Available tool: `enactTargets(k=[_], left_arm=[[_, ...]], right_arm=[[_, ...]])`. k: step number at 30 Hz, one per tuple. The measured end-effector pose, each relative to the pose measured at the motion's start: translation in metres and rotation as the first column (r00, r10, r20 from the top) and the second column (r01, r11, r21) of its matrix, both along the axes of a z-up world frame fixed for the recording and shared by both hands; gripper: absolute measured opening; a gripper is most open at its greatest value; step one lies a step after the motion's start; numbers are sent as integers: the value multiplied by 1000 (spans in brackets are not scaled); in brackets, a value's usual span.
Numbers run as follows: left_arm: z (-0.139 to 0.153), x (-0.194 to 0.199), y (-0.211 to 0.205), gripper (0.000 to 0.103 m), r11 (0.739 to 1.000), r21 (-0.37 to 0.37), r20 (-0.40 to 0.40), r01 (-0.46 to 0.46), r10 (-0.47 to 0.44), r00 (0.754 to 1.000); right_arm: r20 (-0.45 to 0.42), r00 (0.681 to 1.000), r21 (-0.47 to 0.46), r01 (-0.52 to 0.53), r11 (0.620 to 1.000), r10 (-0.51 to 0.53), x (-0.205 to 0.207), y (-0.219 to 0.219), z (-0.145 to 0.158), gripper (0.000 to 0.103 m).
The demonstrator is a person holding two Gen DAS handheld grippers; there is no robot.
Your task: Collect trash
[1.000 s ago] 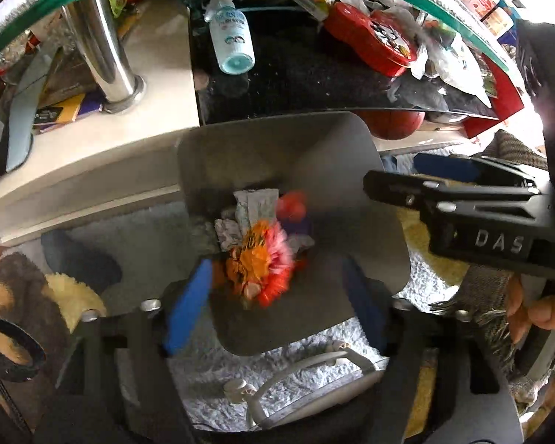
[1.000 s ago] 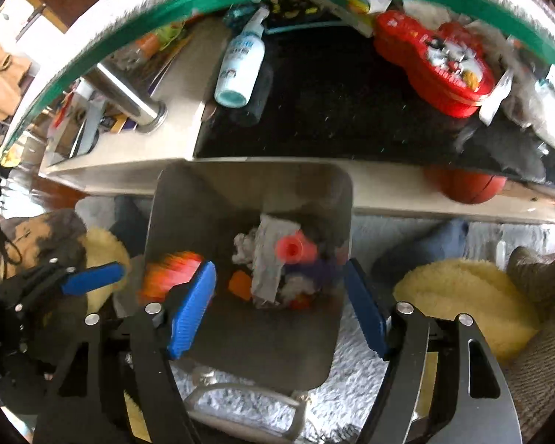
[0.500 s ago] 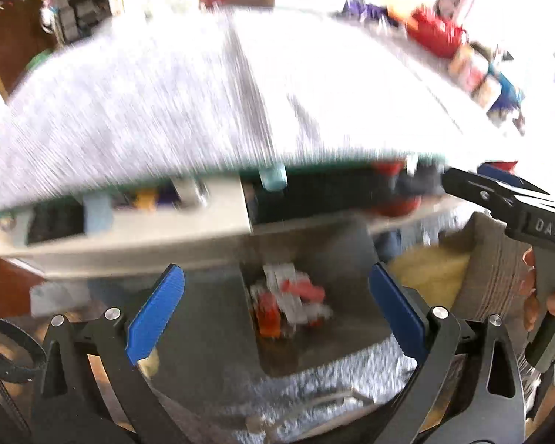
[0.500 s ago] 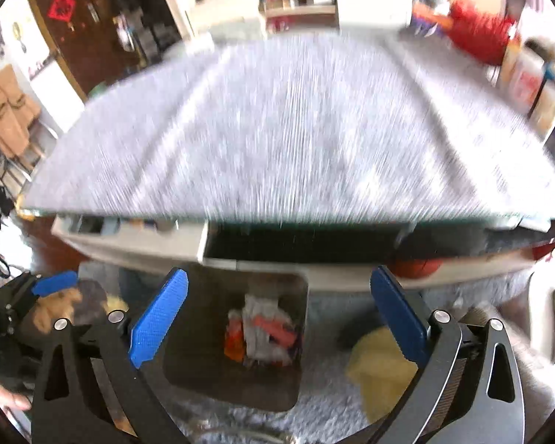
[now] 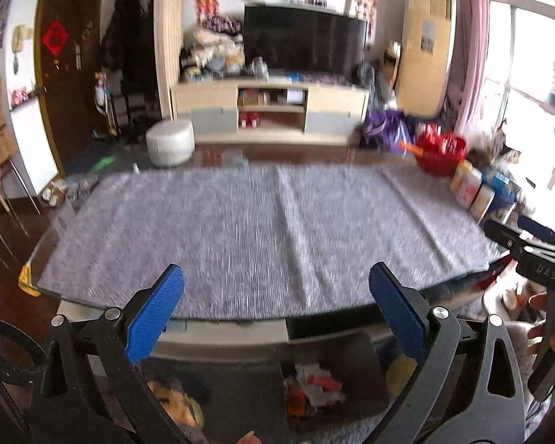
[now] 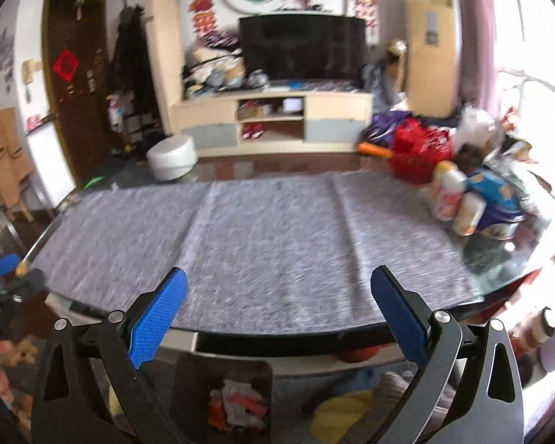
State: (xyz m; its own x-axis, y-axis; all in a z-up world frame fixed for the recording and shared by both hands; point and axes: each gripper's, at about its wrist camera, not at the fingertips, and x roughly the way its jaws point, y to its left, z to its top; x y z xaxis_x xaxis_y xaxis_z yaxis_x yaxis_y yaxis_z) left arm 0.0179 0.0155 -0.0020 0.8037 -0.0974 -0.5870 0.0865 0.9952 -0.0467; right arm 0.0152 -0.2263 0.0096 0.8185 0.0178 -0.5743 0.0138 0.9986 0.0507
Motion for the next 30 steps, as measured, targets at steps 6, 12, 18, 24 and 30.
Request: enactTargets(k=[6,12,18,24,30], left_arm=[[30,-15,1,95,999,13,100,-36,35,994],[49,-25,5,95,997,6,148,-76,75,986],[54,-33,5,95,995,23,160,-93,88,983],[52,-36,5,95,996,27,155,-86,81,985],[51,-36,4,95,996,25,157,-81,76,985]], right_arm=[[100,995,-34,16,999,-12,-19,1,32,100],[169,985,-69,31,997,-19,-35,4,52,100],[169,986,-75,13,997,0,-44,10,56,100],[154,988,-78,24,997,-11,-43,12,52,100],[153,988,-68,36,997,-25,-43,12,51,100]])
